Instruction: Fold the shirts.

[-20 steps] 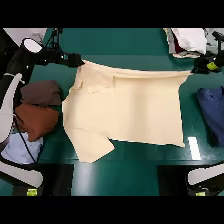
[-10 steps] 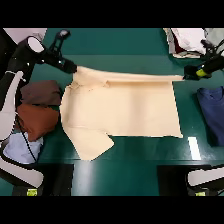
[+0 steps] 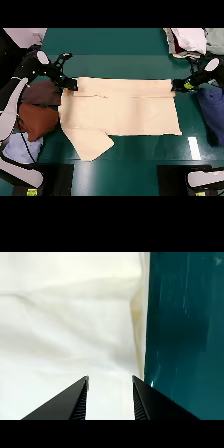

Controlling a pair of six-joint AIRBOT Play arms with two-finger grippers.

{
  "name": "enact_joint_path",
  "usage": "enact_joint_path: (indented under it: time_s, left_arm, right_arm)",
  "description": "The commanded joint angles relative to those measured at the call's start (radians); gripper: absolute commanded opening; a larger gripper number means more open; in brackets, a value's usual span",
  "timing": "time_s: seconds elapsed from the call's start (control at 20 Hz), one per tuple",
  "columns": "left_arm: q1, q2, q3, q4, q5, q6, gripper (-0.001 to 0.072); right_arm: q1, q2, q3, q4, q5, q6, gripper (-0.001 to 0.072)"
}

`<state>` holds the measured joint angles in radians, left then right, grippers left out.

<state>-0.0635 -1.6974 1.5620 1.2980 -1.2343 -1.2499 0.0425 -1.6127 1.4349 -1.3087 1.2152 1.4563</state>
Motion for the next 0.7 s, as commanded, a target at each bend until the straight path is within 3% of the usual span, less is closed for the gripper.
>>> enact_joint_path:
  time_s: [0.0, 0.25, 0.45, 0.65]
  left_arm:
    - [0.026, 0.060, -0.012, 0.021, -0.095, -0.080, 0.0521]
    - [0.063, 0.405, -0.390, -0.008, -0.103, -0.159, 0.0520]
    - [0.063, 0.695, -0.806, -0.158, -0.055, -0.216, 0.0520]
    - [0.063, 0.830, -1.051, -0.182, -0.046, -0.255, 0.0521]
  right_arm:
    - [-0.025, 0.028, 0.028, 0.034, 0.150, -0.035, 0.0329]
    - [-0.122, 0.251, -0.150, 0.043, 0.200, -0.081, 0.0328]
    - [-0.214, 0.362, -0.283, 0.217, 0.199, -0.163, 0.0328]
    - [-0.253, 0.375, -0.311, 0.298, 0.201, -0.183, 0.0328]
